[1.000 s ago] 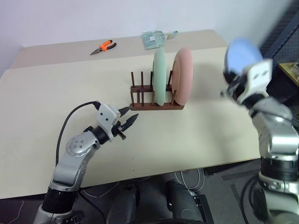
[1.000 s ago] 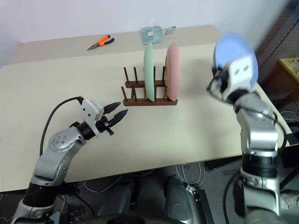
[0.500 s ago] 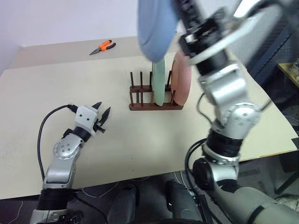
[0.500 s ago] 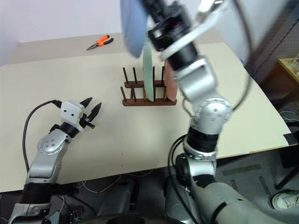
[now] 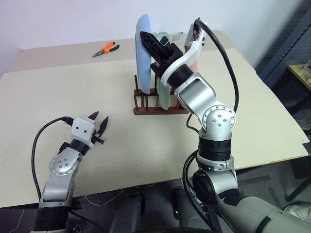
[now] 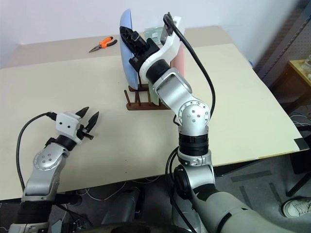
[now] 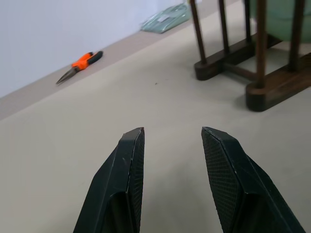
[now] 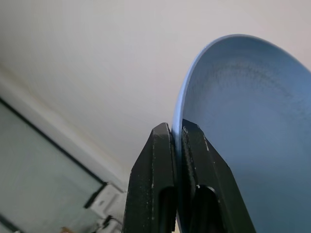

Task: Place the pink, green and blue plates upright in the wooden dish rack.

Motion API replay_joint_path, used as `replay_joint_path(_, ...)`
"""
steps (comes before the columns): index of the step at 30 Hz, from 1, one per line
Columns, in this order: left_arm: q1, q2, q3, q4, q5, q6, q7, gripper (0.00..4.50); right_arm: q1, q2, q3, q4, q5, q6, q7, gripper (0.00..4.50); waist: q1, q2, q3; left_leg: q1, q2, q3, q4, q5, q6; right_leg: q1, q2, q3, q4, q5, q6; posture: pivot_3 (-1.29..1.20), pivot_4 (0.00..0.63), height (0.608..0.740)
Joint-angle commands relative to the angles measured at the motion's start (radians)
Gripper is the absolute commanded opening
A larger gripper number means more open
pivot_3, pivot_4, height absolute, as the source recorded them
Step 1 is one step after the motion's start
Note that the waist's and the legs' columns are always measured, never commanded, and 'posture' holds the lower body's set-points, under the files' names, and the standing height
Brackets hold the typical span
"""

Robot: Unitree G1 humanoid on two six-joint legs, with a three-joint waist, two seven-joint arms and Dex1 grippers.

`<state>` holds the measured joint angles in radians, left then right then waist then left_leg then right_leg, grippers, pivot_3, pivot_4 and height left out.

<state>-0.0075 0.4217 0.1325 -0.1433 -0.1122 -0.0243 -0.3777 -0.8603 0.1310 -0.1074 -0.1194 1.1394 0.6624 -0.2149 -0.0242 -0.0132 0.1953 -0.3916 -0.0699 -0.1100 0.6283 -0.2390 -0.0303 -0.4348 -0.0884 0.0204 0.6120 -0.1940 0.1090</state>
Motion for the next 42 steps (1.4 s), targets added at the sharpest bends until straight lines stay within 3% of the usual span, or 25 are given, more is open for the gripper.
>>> replay_joint_path(1,-0.009,-0.004,-0.003,-0.042,-0.012,0.004,-0.011,1.89,0.004,0.035,0.007,0.013,-0.004,0.012,-0.009,0.03,0.000,0.000,0.000,0.000,0.000,0.000,0.000,0.000,0.000,0.000,0.000,0.000,0.000,0.000,0.000,0.00,0.150,0.739)
replay_joint_path(9,-0.012,-0.020,-0.028,-0.071,-0.005,0.032,-0.014,1.89,-0.028,0.028,-0.004,0.007,-0.044,-0.021,0.024,0.03,0.000,0.000,0.000,0.000,0.000,0.000,0.000,0.000,0.000,0.000,0.000,0.000,0.000,0.000,0.000,0.00,0.150,0.739)
replay_joint_path(18,-0.008,-0.019,-0.031,-0.061,-0.008,0.031,-0.018,1.89,-0.074,0.063,-0.046,-0.038,0.060,-0.024,-0.011,0.03,-0.009,0.000,0.000,0.000,0.001,0.000,0.000,0.000,0.000,0.000,0.000,0.000,0.000,0.000,0.000,0.00,0.150,0.739)
replay_joint_path(25,-0.006,-0.022,-0.030,-0.052,-0.011,0.024,-0.023,1.89,-0.032,0.093,-0.041,0.076,0.069,-0.017,-0.104,0.03,-0.018,0.000,0.000,0.000,0.001,-0.001,0.000,0.000,0.000,0.000,0.000,0.000,0.000,0.000,0.000,0.00,0.150,0.739)
replay_joint_path(31,0.004,-0.025,-0.030,-0.055,-0.010,0.021,-0.026,1.89,-0.041,0.079,-0.040,0.140,0.049,-0.022,-0.091,0.03,-0.021,0.000,0.000,0.000,0.002,0.000,0.000,0.000,0.000,0.000,0.001,0.000,0.000,0.000,0.000,0.00,0.150,0.739)
replay_joint_path(42,0.007,-0.026,-0.029,-0.059,-0.006,0.023,-0.026,1.89,-0.104,0.082,-0.052,0.016,0.121,-0.038,-0.061,0.03,-0.020,0.000,0.000,0.000,0.002,-0.001,0.000,0.000,0.000,0.000,0.000,0.000,0.000,0.000,0.000,0.00,0.150,0.739)
